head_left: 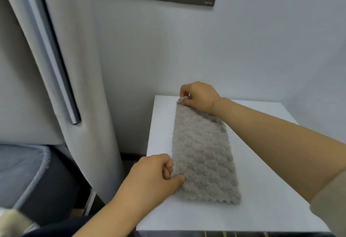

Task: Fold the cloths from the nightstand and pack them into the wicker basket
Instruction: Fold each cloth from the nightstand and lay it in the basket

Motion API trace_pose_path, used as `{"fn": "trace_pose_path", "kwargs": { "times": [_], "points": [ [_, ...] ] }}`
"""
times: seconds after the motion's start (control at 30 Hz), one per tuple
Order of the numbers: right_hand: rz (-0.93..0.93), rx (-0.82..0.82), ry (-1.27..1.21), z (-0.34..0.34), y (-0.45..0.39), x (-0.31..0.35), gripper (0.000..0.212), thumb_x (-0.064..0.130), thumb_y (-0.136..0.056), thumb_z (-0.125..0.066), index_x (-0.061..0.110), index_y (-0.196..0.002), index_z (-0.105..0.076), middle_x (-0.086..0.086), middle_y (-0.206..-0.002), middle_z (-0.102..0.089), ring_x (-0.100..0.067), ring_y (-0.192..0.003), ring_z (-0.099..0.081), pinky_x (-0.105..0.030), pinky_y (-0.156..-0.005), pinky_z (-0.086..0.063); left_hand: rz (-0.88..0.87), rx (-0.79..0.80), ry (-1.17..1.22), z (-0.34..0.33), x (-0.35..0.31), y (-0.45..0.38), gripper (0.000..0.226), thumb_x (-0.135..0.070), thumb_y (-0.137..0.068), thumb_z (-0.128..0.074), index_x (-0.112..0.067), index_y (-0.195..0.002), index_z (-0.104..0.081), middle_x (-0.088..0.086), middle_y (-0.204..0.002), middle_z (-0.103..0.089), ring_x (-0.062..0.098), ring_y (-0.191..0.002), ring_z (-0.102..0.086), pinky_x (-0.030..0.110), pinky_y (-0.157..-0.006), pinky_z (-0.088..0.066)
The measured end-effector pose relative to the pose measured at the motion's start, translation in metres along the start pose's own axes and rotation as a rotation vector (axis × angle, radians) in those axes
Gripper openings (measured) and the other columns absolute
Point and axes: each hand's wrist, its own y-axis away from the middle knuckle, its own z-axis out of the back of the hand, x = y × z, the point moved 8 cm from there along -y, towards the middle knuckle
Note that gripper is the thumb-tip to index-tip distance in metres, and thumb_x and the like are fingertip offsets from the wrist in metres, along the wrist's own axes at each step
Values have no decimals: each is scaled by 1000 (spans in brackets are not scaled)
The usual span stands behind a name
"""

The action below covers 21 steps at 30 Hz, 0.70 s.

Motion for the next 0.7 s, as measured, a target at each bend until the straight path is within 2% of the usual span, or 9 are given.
{"fn": "trace_pose_path", "kwargs": {
  "times": [0.07, 0.13, 0.23, 0.3, 0.4, 0.47, 0.53, 0.6, 0.7],
  "points": [
    [-10, -6, 27, -5, 0, 1, 20, 27, -93, -61, 16, -110, -65, -4, -106, -69, -22, -96, -59, -31, -75, -45, -5, -5, -9, 2, 3, 3, 26, -49, -80, -69, -33, -77, -49, -10, -66, -60, -3, -59, -51, 10, -56, -36],
    [-13, -43, 55, -2, 4, -1, 27, 30, -94, -60, 16, -117, -64, -4, -112, -67, -23, -103, -58, -32, -79, -44, -19, -12, -32, 3, 2, 5, 26, -54, -82, -65, -40, -92, -46, -12, -71, -61, -4, -66, -54, 11, -57, -36],
    [-49, -114, 25, 13, 22, -7, 32, 33, -94, -60, 16, -121, -63, -2, -118, -64, -22, -109, -56, -31, -84, -42, -85, -54, -106, 7, -6, 6, 49, -56, -83, -63, -44, -124, -38, -18, -87, -56, -3, -77, -52, 8, -63, -37],
    [-92, -152, -99, 25, 43, -11, 27, 30, -94, -62, 19, -118, -64, 2, -117, -64, -17, -105, -58, -30, -86, -46, -173, -110, -170, 13, -15, 7, 57, -55, -86, -61, -41, -135, -34, -22, -102, -43, 1, -81, -47, 4, -68, -35],
    [-96, -108, -312, 33, 86, -2, 16, 23, -92, -64, 20, -107, -68, 9, -106, -65, -9, -96, -60, -31, -88, -49, -355, -134, -174, 17, -27, 11, 43, -50, -90, -58, -38, -130, -47, -24, -111, -40, -2, -91, -45, 2, -78, -34],
    [-67, -37, -433, 32, 122, 7, 10, 22, -90, -68, 21, -99, -72, 12, -100, -67, -4, -92, -61, -27, -86, -49, -452, -31, -128, 9, -28, 13, 29, -47, -90, -57, -35, -117, -59, -25, -108, -48, -5, -98, -50, 9, -86, -39],
    [-52, -14, -584, 32, 158, 14, 8, 18, -88, -71, 22, -94, -74, 11, -96, -70, -6, -90, -64, -24, -84, -50, -512, 75, -96, -1, -25, 17, 29, -50, -89, -54, -34, -110, -65, -24, -110, -56, -6, -107, -52, 16, -94, -42],
    [-47, -29, -659, 29, 189, 17, 12, 22, -87, -71, 25, -98, -75, 15, -103, -71, -4, -99, -64, -18, -89, -48, -538, 100, -104, -7, -21, 18, 35, -53, -87, -52, -34, -113, -66, -25, -118, -57, -8, -114, -50, 16, -100, -40],
    [18, -18, -553, 12, 223, 22, 31, 44, -90, -62, 32, -117, -69, 29, -127, -59, 9, -121, -51, -9, -104, -35, -552, 94, -109, -10, -18, 16, 39, -55, -84, -55, -34, -115, -68, -26, -121, -56, -10, -117, -48, 16, -102, -38]
  ]
}}
